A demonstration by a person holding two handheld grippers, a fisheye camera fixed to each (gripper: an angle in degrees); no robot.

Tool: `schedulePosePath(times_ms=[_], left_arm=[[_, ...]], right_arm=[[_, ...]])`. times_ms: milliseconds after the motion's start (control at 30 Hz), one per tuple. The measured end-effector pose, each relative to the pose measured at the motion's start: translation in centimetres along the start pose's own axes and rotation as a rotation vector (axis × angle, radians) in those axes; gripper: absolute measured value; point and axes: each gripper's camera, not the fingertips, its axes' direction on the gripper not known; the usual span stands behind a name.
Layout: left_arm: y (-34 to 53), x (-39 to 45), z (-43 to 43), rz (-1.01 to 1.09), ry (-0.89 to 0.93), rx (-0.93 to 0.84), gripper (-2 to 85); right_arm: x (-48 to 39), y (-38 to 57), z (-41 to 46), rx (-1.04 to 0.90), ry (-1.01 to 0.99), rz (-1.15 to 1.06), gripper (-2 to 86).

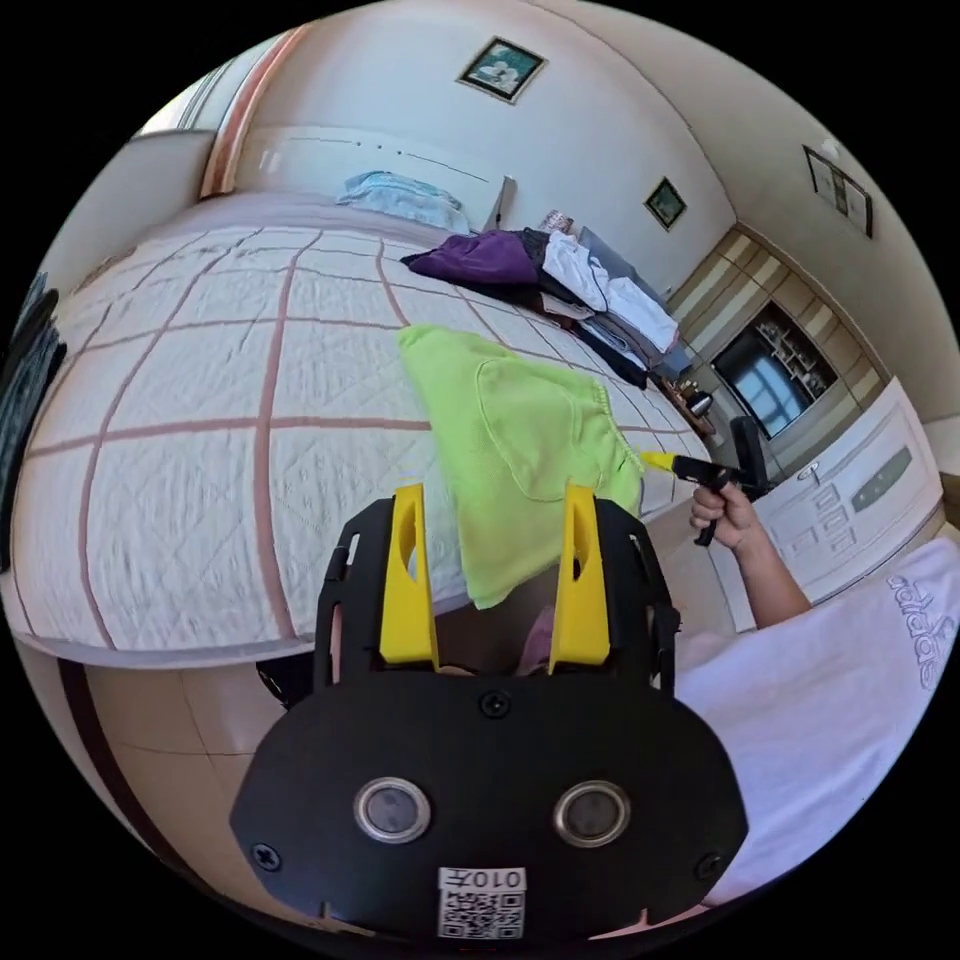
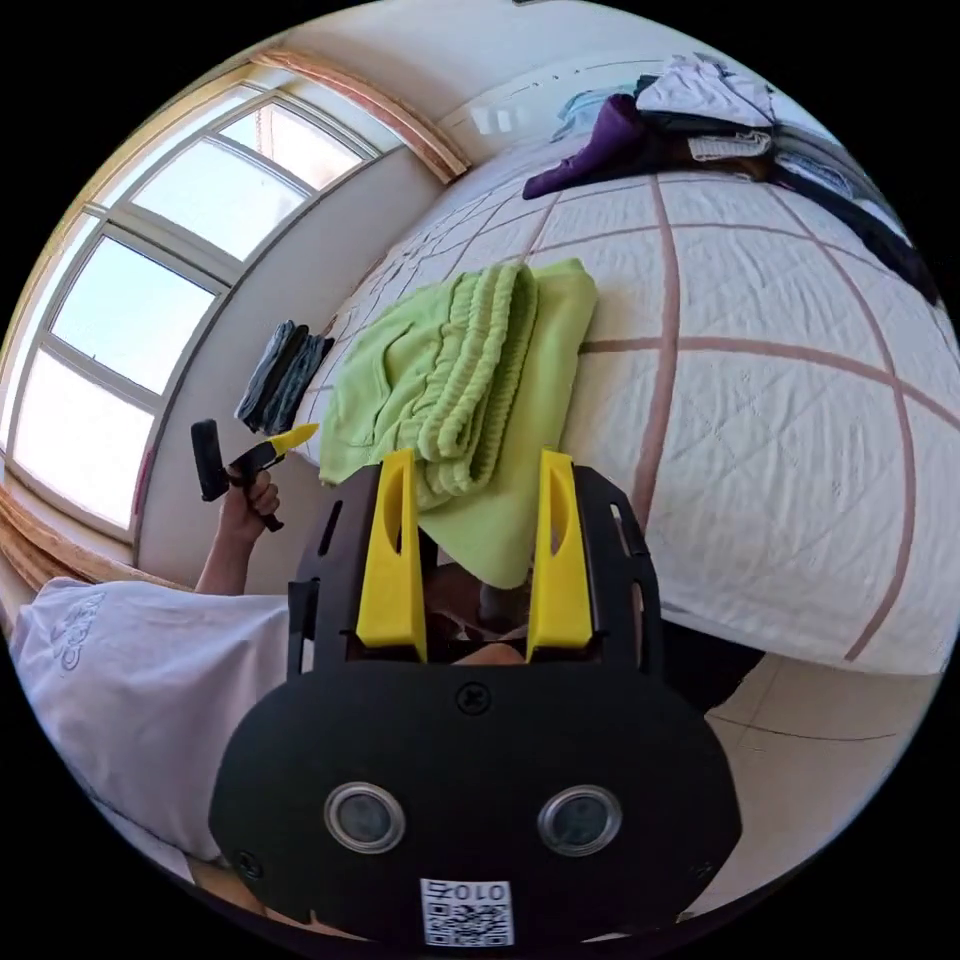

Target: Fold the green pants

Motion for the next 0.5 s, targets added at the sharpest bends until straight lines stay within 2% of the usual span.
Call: schedulePosePath(times_ms=[100,167,333,433,500], left_arm=[[-0.5,6.2,0.1,0.258,-0.083,0.063,16.8],[-1.0,10.3,2.0,0.425,-0.081,0.018,16.9],[0.0,18.9,9.9,0.769,-0.076,-0.121,17.7],[1.3,22.8,13.7,0.929,-0.159,-0.207,17.9],[2.3,24.3,15.2,0.972,-0.211,-0.2,17.6]], right_arm=[[-0.5,2.0,0.1,0.108,0.043,-0.004,14.4],[-1.5,1.9,0.1,0.16,0.084,-0.049,13.5],[-2.2,0.0,2.7,0.0,0.274,-0.162,9.1],[-2.3,0.0,0.6,0.025,0.215,-0.176,5.6],[-1.6,0.1,-0.8,0.044,0.146,-0.166,4.5]])
